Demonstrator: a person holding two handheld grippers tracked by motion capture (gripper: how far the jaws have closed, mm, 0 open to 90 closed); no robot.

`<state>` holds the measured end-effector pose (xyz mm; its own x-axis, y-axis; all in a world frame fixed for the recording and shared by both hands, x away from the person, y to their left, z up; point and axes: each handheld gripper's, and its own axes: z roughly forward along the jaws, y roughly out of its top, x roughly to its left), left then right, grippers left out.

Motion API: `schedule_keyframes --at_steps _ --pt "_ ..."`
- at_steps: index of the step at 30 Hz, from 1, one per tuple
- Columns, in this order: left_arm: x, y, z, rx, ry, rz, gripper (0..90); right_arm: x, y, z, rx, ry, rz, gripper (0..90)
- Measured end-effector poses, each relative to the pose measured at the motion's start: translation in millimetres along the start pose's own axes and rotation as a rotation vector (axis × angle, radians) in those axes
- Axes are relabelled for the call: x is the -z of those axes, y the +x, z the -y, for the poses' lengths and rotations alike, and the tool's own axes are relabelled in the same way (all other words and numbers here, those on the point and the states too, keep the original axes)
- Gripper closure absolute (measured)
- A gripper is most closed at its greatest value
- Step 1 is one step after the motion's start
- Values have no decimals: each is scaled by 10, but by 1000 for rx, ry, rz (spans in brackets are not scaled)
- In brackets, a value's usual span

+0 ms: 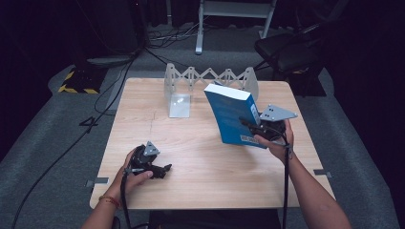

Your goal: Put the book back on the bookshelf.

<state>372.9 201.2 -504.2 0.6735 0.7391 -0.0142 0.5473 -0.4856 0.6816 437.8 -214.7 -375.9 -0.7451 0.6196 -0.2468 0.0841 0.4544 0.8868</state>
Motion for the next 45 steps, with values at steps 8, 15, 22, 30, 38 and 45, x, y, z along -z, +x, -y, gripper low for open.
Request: schedule_keyframes --at_steps 8,15,22,30,38,45 --pt "-3 0 -3 -7 -1 4 113 -23 -295 -109 -14 24 117 622" --pt "-3 0 -4 -7 0 5 113 -65 -451 -170 -41 25 172 622" --pt "-6 -1 -7 -16 -3 3 113 -222 -550 -248 -76 28 212 621" --pt "-7 -6 -7 -17 0 19 113 -422 -700 -327 -144 8 273 621" --pt "-7 -9 -7 -23 0 26 113 -739 -704 -338 -173 16 330 620" --pt "-7 -10 -7 -34 0 27 113 -905 -706 -150 -238 -20 381 619"
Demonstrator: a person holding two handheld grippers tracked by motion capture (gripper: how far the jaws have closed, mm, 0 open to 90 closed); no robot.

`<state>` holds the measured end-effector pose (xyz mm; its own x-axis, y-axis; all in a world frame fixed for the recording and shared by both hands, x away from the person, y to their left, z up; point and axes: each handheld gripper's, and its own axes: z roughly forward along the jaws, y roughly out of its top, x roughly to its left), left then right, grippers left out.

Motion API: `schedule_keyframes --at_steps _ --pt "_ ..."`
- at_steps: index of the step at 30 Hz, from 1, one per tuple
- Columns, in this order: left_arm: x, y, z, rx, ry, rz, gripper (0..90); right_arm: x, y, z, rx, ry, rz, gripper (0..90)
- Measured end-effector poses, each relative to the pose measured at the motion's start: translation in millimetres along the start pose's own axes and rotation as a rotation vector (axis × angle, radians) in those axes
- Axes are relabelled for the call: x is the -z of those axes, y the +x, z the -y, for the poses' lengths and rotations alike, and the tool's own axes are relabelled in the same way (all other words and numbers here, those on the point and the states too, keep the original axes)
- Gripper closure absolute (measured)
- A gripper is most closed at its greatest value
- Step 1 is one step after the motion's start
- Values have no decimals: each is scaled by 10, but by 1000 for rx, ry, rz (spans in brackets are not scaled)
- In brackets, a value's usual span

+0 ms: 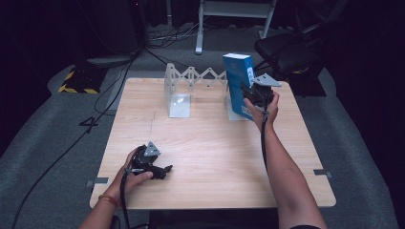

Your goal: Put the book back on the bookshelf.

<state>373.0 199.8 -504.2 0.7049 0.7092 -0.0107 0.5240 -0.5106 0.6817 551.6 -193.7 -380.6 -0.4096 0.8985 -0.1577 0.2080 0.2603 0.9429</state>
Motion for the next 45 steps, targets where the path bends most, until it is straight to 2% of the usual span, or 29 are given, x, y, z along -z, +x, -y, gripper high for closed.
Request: schedule_keyframes --at_steps 3,5,9,13,19,21,27,30,33,35,39,45 --pt "0 2 -2 -6 1 4 113 16 -6 66 -40 -32 -12 619" --pt "0 1 -2 -6 1 5 113 47 21 106 -41 -47 -9 617" --pt "0 0 -2 -6 1 5 113 149 53 224 -35 -71 -12 614" --pt "-2 -3 -1 0 1 9 113 248 49 324 -40 -69 -27 611" --pt "-6 -6 -1 2 -2 9 113 390 66 457 -4 -57 -41 607" --pt "-6 -9 -3 -1 -3 -1 113 431 57 505 -10 -54 -31 606" --pt "-14 -12 -11 0 -3 8 111 524 -4 637 -46 -55 -21 600" --pt "-14 -12 -11 -1 -3 8 111 560 -61 677 -74 -59 9 602" --pt "-15 -12 -12 0 -3 8 111 583 -137 699 -80 -47 32 604" --pt "-19 -12 -15 -1 -3 10 111 592 -177 724 -90 -46 20 603" --pt "-24 -15 -24 -2 1 10 106 574 -154 722 -75 -56 16 606" --pt "-25 -15 -23 -2 0 9 106 464 -98 678 -89 -57 34 611"
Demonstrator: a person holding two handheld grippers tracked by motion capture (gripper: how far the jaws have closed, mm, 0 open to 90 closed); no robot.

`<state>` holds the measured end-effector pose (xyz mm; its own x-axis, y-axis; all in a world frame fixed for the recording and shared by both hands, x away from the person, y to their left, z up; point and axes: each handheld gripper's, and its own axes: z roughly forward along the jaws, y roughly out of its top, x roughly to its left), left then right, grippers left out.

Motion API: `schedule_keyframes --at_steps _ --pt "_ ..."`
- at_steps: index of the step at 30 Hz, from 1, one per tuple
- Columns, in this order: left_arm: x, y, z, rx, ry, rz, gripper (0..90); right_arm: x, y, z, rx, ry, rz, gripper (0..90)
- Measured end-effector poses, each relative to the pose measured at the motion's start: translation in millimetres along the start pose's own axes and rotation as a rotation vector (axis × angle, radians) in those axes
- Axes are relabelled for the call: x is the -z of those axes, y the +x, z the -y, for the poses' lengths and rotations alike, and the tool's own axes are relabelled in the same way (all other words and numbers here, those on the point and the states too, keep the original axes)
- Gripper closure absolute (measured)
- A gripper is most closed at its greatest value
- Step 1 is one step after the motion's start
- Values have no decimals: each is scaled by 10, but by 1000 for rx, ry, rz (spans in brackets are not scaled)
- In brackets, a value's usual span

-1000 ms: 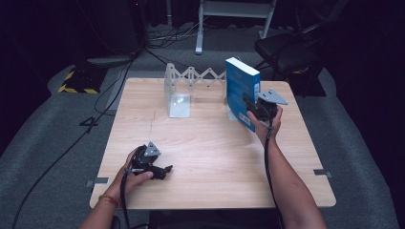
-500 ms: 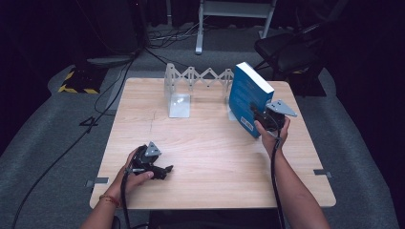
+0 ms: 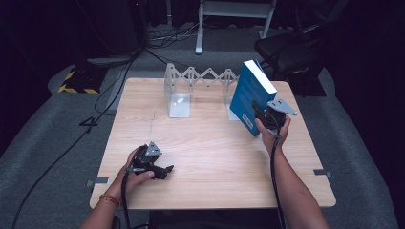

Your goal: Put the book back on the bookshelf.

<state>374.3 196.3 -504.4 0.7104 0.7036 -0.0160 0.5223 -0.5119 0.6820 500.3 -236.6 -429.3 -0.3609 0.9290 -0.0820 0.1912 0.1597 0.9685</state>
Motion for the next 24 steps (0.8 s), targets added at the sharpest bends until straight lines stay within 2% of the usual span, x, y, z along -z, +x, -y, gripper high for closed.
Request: schedule_keyframes --at_steps 3,7,12,18,22,24 --pt "-2 -1 1 0 -3 -2 106 -80 13 -18 -17 1 4 611" --pt "1 0 0 1 1 3 106 -178 73 -56 -11 11 16 612" --pt "1 2 -1 -11 1 2 106 -278 87 -102 -13 30 8 609" --pt "-1 -2 0 -8 1 10 106 -295 56 -161 9 80 -13 603" --pt "-1 -5 1 -5 1 8 106 -257 41 -180 12 117 -40 590" --pt "-1 -3 0 -7 1 9 106 -233 46 -181 22 129 -37 577"
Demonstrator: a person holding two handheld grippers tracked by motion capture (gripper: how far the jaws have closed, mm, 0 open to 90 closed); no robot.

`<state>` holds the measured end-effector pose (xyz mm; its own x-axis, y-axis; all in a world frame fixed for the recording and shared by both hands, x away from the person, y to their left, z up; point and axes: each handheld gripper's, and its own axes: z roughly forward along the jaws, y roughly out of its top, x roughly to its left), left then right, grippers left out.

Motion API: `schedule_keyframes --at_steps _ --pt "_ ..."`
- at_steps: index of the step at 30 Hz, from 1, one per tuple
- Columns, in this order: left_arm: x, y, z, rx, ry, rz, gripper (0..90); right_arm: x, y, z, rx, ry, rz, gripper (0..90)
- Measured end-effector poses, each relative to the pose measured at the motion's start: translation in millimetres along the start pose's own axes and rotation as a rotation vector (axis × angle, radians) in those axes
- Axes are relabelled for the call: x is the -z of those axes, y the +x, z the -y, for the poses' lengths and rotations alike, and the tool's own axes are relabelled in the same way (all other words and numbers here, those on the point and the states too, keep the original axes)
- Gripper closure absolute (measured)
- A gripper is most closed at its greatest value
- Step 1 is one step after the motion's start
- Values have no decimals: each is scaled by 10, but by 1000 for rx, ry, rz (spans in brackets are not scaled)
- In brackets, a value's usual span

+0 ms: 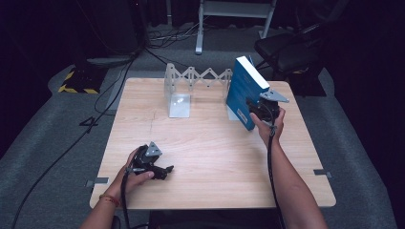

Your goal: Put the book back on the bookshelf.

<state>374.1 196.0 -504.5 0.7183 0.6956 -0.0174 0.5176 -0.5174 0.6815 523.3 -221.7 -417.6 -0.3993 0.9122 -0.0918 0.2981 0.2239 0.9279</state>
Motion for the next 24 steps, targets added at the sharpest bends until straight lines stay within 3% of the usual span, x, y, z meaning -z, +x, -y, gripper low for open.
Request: schedule_keyframes --at_steps 6,16,21,24 --pt "0 1 0 0 1 1 106 106 -52 48 7 4 1 498" --pt "0 1 0 0 0 1 106 234 -137 68 25 29 -23 468" --pt "0 1 0 -1 0 1 106 285 -155 70 62 46 -57 435" --pt "0 1 0 1 0 1 106 314 -183 63 80 64 -108 375"
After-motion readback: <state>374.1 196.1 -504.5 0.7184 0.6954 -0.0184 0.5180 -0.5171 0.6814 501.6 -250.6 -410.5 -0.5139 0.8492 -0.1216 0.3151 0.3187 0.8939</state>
